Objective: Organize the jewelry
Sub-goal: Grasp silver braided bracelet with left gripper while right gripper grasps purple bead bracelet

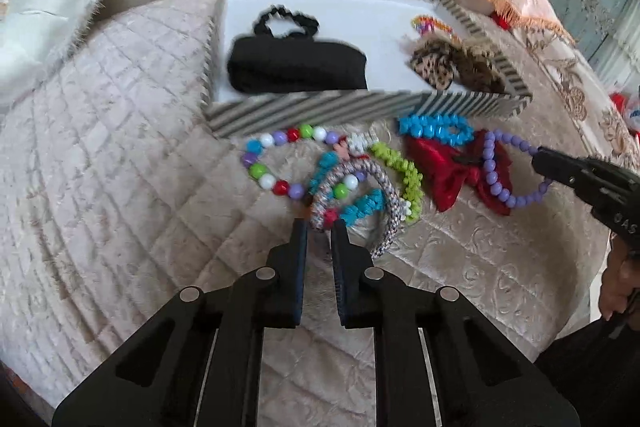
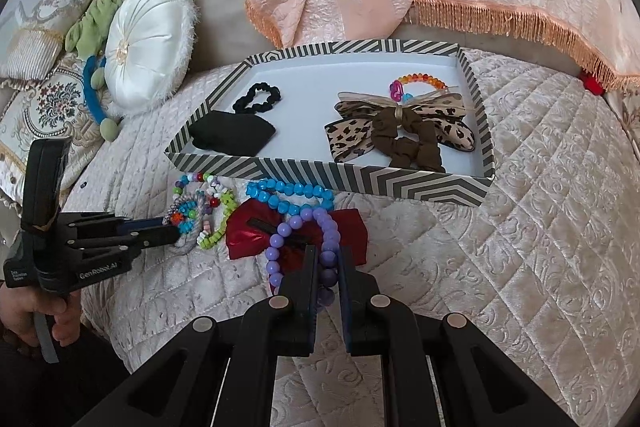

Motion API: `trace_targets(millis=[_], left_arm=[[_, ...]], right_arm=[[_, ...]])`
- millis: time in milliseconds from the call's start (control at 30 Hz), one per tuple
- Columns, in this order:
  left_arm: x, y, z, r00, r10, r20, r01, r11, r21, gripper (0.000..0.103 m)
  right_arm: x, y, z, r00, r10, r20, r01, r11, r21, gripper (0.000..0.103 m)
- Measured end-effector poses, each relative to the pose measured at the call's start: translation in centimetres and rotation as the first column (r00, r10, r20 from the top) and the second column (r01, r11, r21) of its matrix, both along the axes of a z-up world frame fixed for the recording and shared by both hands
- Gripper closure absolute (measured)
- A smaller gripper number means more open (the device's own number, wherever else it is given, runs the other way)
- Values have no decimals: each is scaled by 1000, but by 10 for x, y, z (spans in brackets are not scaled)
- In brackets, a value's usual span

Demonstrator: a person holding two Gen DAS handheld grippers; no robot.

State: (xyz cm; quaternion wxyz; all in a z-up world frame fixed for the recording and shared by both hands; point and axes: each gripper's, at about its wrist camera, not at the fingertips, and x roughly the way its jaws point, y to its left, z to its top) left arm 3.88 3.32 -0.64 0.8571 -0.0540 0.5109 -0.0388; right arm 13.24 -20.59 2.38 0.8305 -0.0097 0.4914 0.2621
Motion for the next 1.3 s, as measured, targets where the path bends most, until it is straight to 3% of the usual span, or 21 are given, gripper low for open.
trace_targets(millis=[167,300,367,433,467,600,667,700,733,1133,1300], left_arm=[[-1,15,18,997,49,55,-48,999,-17,95],[5,8,6,1000,3,5,-3,999,-50,94],[6,0,3,1000,-21,-8,21,999,-47,89],[6,-4,1,1000,-24,-4,24,999,-36,68],[6,-5,1,1000,-24,4,24,999,-31,64],[8,-7,-5,1000,-22,-8,22,1000,-17,62],[9,-11,-12,998,-38,-42,39,999,13,73],[9,-13,-14,998,-43,-50,45,999,29,89],[8,-15,-16,997,-48,-54,50,998,41,90],[10,-14,-19,998,-36,-58,38,999,36,93],[9,-15,-14,997,-61,-50,62,998,23,97]], right_arm=[[0,-3,2,1000,-7,3,7,1000,7,94],[-1,0,1,1000,0,0,0,1000,1,94],[-1,0,-1,1000,0,-4,0,1000,-7,94],[-1,-1,-3,1000,-5,-11,5,1000,-11,94],[-1,-1,-4,1000,-6,-13,6,1000,-13,94],[-1,2,-7,1000,3,-23,-4,1000,-24,94],[-1,3,-8,1000,7,-25,-7,1000,-28,94],[-1,4,-9,1000,7,-26,-8,1000,-27,94],[-1,4,-9,1000,8,-26,-8,1000,-27,94],[0,11,-30,994,36,-105,-40,999,-34,94],[-3,14,-31,995,51,-88,-56,997,-58,94]])
